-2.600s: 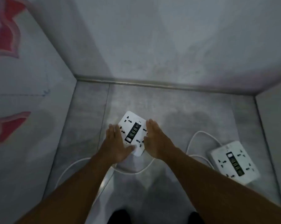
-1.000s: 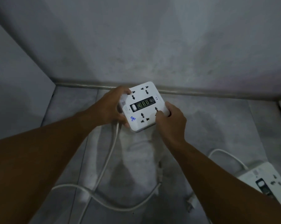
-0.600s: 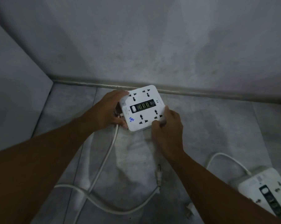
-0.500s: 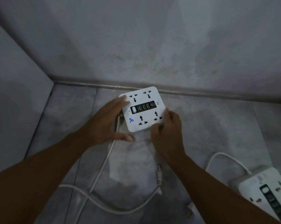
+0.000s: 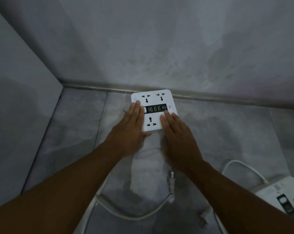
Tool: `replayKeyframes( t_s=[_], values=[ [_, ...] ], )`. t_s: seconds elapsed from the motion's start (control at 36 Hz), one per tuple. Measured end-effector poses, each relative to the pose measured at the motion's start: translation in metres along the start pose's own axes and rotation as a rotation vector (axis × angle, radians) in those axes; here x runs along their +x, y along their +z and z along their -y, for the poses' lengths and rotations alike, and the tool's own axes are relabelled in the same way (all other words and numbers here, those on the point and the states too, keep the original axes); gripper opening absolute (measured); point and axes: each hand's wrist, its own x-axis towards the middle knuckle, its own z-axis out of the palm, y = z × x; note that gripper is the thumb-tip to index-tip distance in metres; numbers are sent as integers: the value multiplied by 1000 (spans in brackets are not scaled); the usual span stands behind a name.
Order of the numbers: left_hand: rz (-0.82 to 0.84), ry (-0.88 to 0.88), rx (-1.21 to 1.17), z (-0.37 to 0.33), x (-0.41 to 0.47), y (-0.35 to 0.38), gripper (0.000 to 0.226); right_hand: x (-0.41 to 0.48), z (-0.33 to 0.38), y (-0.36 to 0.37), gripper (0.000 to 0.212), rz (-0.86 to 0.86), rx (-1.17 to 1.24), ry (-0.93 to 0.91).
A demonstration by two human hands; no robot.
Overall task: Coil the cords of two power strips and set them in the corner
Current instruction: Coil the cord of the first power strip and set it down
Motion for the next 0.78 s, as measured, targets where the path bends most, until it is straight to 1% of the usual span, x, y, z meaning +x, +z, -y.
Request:
replayKeyframes(
  t_s=[0.11, 0.22, 0.31, 0.44, 0.53, 0.58, 0.67, 0.78],
  values=[
    [33, 58, 18, 18, 5, -5, 88, 8, 3, -5, 79, 55, -20, -23],
    [12, 94, 34, 36, 12, -11, 85, 17, 13, -5, 84, 82, -20, -23],
    [33, 104, 41, 42, 16, -13, 88, 20, 20, -4, 85, 80, -45, 2],
    [82, 58, -15, 37, 16, -14, 89, 21, 22, -9, 90, 114, -48, -1],
    [79, 12, -47, 30, 15, -20, 90, 16, 20, -13, 90, 101, 54, 4],
    [60, -4, -83, 22, 12, -26, 87, 7, 19, -12, 83, 44, 150, 53],
    [9, 5, -101, 9, 3, -31, 79, -15, 21, -5, 65, -61, 251, 163],
    [2, 75, -117, -6, -14, -29, 68, -47, 30, 0, 63, -123, 255, 322]
  ],
)
